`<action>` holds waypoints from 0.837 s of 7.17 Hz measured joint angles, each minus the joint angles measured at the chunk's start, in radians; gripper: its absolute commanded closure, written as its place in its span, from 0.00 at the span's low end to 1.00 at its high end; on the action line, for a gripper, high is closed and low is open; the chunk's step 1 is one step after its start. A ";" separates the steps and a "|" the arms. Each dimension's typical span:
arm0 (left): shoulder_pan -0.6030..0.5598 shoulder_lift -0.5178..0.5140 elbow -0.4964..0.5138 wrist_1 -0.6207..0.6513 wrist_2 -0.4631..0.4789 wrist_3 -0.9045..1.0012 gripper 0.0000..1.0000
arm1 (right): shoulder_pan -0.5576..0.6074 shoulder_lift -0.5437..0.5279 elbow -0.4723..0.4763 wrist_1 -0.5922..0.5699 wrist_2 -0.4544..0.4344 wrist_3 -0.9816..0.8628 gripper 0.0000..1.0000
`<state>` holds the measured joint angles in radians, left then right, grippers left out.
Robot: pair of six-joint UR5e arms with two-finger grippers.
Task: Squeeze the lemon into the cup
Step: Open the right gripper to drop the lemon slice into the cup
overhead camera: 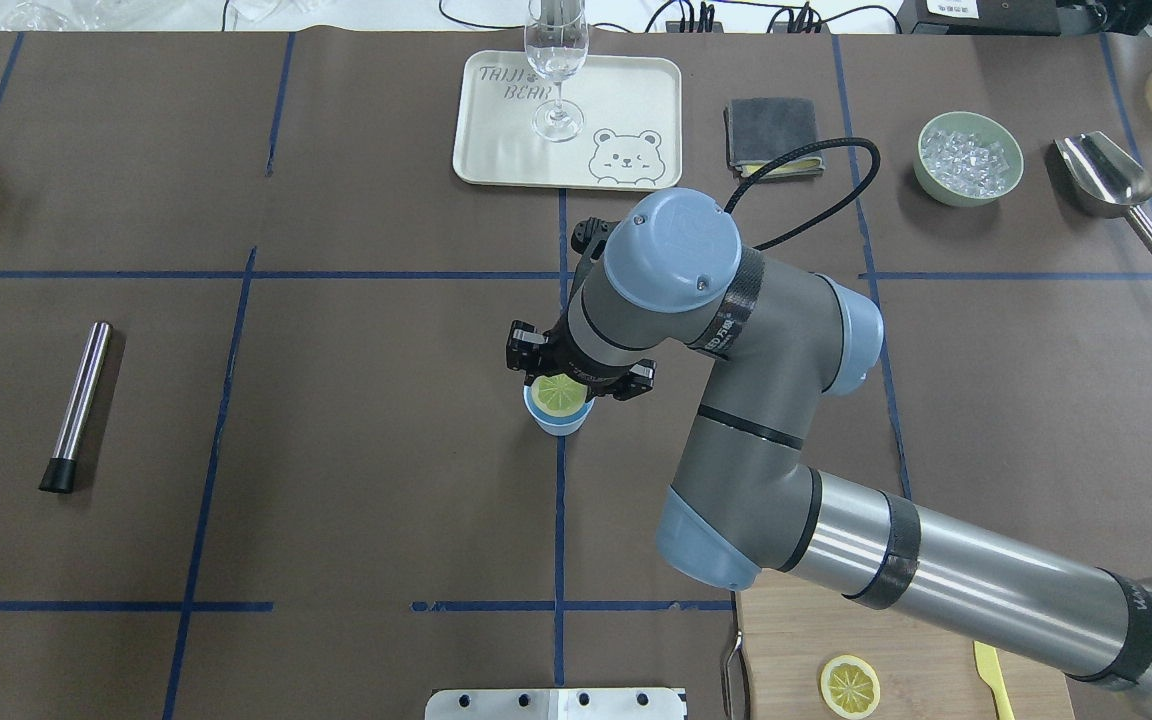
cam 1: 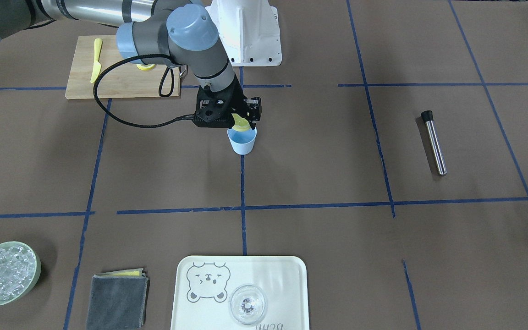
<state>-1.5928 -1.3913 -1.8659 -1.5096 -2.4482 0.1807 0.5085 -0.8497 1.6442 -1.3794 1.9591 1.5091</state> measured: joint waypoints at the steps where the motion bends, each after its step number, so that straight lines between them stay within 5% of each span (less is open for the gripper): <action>1: -0.001 0.001 -0.006 0.000 0.000 -0.001 0.00 | 0.000 -0.002 -0.002 0.003 0.000 -0.001 0.20; 6: 0.000 -0.002 -0.019 -0.001 -0.001 -0.003 0.00 | 0.022 -0.023 0.022 0.003 0.018 -0.001 0.01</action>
<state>-1.5929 -1.3935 -1.8845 -1.5106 -2.4497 0.1781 0.5309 -0.8725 1.6660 -1.3761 1.9767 1.5084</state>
